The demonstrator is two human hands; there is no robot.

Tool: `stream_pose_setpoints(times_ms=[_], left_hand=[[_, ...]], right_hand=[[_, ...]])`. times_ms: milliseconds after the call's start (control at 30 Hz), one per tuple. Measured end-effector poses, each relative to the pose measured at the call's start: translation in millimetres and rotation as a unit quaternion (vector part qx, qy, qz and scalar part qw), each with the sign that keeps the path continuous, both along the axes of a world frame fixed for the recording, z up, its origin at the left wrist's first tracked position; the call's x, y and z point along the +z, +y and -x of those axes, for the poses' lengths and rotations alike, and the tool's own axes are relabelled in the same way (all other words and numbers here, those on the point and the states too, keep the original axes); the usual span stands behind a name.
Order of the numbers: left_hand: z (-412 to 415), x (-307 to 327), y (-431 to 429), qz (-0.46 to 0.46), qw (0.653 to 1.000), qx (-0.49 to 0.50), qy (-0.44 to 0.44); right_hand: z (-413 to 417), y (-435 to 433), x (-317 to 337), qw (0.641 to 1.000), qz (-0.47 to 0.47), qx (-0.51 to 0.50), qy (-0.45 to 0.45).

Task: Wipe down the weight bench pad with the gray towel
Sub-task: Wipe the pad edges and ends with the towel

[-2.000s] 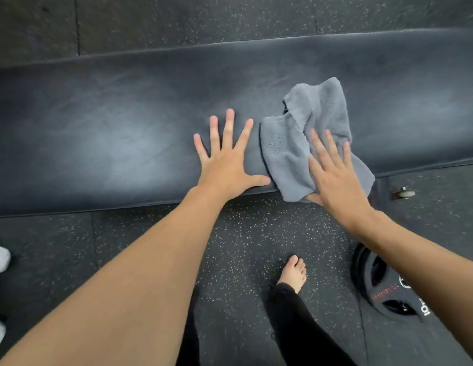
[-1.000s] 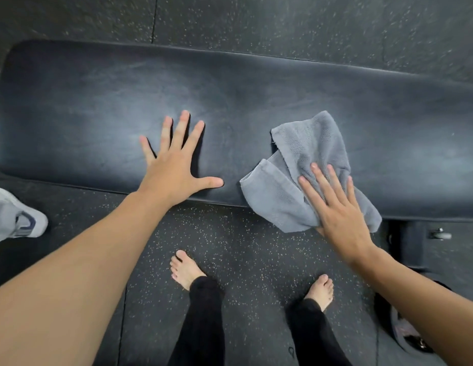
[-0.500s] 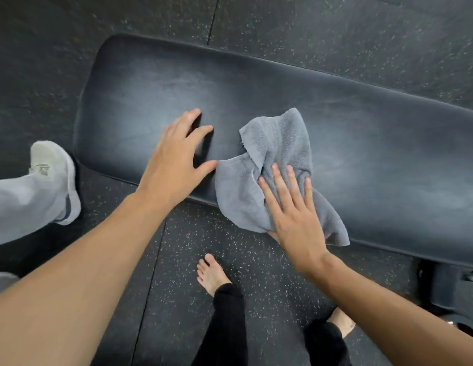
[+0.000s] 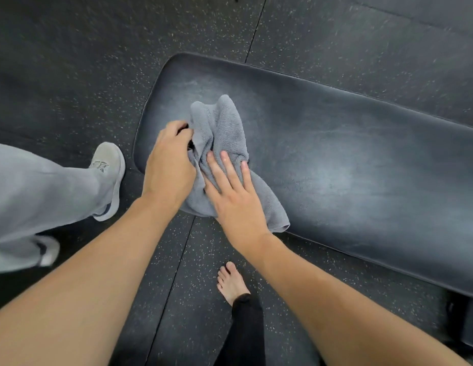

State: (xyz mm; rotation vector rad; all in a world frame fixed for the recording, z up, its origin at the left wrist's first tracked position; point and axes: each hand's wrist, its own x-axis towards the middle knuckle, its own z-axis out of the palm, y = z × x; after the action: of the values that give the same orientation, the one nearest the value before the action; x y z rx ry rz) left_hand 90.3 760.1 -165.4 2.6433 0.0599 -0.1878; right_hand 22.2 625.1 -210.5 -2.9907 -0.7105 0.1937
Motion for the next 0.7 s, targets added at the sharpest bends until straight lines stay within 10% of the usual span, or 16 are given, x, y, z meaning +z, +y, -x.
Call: stream_pose_setpoints(times_ms=[367, 700], left_hand=[[11, 16, -1, 0.072, 0.990, 0.119, -0.003], [48, 25, 43, 0.096, 0.970, 0.192, -0.111]], right_hand=[[60, -133, 13, 0.979, 0.105, 0.172, 0.014], [-18, 16, 16, 0.946, 0.140, 0.291, 0.008]])
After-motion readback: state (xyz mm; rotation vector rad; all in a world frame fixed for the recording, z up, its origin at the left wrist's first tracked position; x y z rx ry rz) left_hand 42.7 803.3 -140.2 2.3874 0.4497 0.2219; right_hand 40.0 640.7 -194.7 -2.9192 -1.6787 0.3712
